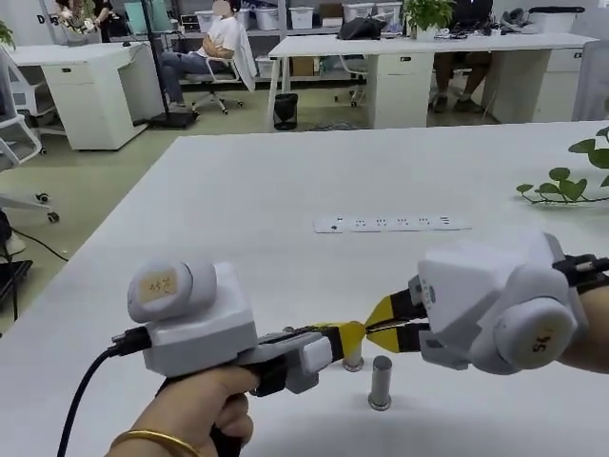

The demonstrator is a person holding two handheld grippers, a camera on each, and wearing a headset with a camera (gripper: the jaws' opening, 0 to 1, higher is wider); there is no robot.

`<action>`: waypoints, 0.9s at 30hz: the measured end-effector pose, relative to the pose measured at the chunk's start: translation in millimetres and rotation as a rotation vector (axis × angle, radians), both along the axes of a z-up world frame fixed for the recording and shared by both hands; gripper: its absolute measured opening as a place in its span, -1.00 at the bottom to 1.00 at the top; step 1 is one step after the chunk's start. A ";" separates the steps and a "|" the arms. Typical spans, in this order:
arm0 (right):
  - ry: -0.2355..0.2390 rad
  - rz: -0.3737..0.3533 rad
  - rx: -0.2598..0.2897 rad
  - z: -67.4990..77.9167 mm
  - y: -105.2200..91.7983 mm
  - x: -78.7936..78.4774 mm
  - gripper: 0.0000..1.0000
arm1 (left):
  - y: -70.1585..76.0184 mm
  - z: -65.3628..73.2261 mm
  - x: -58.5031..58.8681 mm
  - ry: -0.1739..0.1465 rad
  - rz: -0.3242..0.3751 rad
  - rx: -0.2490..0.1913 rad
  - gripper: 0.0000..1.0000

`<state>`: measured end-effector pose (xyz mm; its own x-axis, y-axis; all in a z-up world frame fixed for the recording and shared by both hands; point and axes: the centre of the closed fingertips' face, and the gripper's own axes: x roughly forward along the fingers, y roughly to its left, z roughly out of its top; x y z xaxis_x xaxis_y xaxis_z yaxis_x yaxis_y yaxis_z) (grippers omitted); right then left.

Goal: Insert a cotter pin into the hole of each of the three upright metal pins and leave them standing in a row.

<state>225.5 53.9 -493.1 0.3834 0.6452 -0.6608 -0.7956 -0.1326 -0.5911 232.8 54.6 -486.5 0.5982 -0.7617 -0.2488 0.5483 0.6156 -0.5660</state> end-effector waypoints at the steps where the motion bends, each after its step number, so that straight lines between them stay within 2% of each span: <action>1: 0.003 -0.002 0.002 -0.2 0.0 -0.3 -1.00 | -0.1 -0.1 -0.3 -0.003 -0.002 0.004 -1.00; 6: 0.014 -0.001 0.001 -0.3 -0.4 -1.7 -1.00 | -1.1 0.1 -2.2 -0.049 -0.024 0.033 -1.00; 11: 0.020 -0.003 0.006 -0.1 -0.2 -1.8 -1.00 | -1.0 0.7 -2.3 -0.078 -0.041 0.052 -1.00; 18: 0.041 -0.002 0.020 0.3 0.2 -3.1 -1.00 | -0.5 2.2 -4.6 -0.142 -0.081 0.097 -1.00; 20: 0.060 -0.009 0.031 0.1 -0.1 -3.1 -1.00 | -0.5 2.7 -5.8 -0.171 -0.097 0.118 -1.00; 21: 0.072 -0.010 0.040 0.2 -0.1 -3.4 -1.00 | -0.4 3.0 -6.6 -0.174 -0.098 0.121 -1.00; 23: 0.127 -0.034 0.079 0.7 0.0 -4.3 -1.00 | 0.3 4.6 -7.4 -0.226 -0.116 0.157 -1.00; 24: 0.163 -0.048 0.092 0.3 -1.0 -5.0 -1.00 | -0.5 5.0 -10.1 -0.239 -0.129 0.167 -1.00; 25: 0.179 -0.056 0.104 1.0 -1.4 -4.6 -1.00 | -0.6 5.7 -11.3 -0.261 -0.140 0.179 -1.00; 27: 0.230 -0.060 0.135 2.0 -0.9 -7.6 -1.00 | -1.0 6.7 -14.2 -0.282 -0.164 0.187 -1.00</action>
